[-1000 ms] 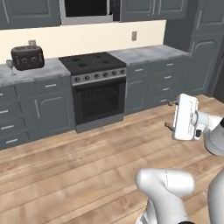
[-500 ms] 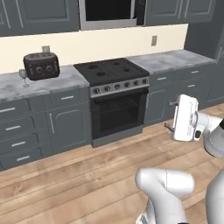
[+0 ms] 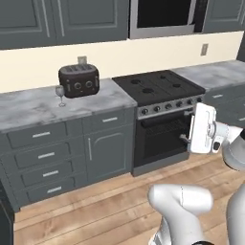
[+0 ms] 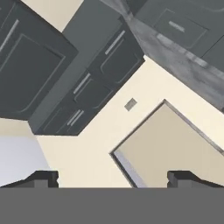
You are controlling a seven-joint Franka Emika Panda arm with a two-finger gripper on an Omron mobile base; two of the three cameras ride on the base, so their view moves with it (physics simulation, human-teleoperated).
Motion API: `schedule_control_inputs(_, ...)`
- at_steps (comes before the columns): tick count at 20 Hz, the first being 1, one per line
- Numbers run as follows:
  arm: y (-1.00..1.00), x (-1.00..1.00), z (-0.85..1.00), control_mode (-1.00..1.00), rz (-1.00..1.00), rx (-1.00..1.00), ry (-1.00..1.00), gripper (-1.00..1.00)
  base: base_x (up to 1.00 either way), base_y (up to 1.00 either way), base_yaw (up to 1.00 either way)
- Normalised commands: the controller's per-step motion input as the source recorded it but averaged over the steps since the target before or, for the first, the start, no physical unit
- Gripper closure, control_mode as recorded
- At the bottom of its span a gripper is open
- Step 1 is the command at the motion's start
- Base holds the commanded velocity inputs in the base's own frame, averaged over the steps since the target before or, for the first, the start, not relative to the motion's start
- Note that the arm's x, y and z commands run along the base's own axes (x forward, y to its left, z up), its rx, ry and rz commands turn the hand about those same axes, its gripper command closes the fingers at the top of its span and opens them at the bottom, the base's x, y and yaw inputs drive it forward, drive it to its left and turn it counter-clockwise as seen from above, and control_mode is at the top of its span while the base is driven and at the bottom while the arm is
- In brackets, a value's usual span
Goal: Retrieve the wine glasses from the counter and place one next to each plate.
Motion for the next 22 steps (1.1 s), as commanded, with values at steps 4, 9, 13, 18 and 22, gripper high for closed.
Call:
schedule_control_inputs(4, 0.00, 0.00, 0.00, 1.00, 0.00, 0.00, 0.00, -1.00, 0.93, -0.03, 0.04)
schedule_control_inputs(9, 0.00, 0.00, 0.00, 1.00, 0.00, 0.00, 0.00, -1.00, 1.00, 0.18, -0.01)
schedule_control_inputs(13, 0.00, 0.00, 0.00, 1.00, 0.00, 0.00, 0.00, -1.00, 0.84, 0.63, -0.06)
schedule_control_inputs(18, 0.00, 0.00, 0.00, 1.00, 0.00, 0.00, 0.00, -1.00, 0.55, 0.74, -0.10)
schedule_control_inputs(22, 0.00, 0.00, 0.00, 1.00, 0.00, 0.00, 0.00, -1.00, 0.03, 0.82, -0.07)
